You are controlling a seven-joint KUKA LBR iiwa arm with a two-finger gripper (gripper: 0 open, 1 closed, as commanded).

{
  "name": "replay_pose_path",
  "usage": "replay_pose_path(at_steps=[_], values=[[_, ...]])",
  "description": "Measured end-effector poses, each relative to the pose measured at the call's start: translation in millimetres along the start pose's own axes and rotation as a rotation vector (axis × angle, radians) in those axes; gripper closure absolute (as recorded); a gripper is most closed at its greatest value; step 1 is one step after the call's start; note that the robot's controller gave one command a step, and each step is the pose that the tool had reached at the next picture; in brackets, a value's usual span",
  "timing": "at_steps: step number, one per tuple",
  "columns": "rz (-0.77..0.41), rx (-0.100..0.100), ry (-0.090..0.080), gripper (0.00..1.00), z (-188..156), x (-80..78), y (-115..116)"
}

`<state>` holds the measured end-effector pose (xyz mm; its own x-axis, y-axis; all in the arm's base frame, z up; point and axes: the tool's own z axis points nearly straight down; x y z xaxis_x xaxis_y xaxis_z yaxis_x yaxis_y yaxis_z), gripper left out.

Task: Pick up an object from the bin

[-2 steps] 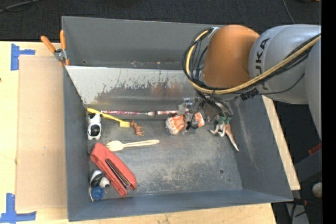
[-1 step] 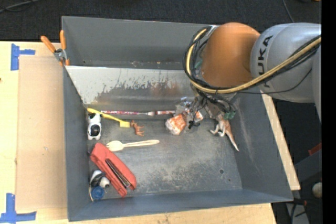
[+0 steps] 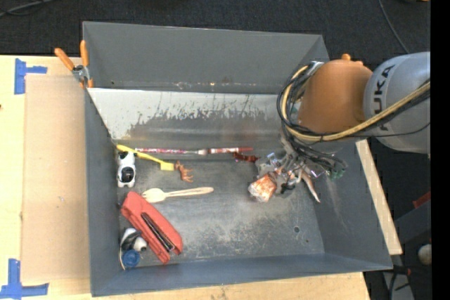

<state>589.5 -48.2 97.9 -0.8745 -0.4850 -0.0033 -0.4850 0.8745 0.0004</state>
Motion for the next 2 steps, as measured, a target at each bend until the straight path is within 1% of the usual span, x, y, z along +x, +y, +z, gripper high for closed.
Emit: replay_pose_path(at_steps=[1,2], values=[[0.072,-0.001,-0.001,1.0,-77.8,-19.9,5.6],[-0.215,0.0,0.0,1.0,-31.2,2.9,-22.4]])
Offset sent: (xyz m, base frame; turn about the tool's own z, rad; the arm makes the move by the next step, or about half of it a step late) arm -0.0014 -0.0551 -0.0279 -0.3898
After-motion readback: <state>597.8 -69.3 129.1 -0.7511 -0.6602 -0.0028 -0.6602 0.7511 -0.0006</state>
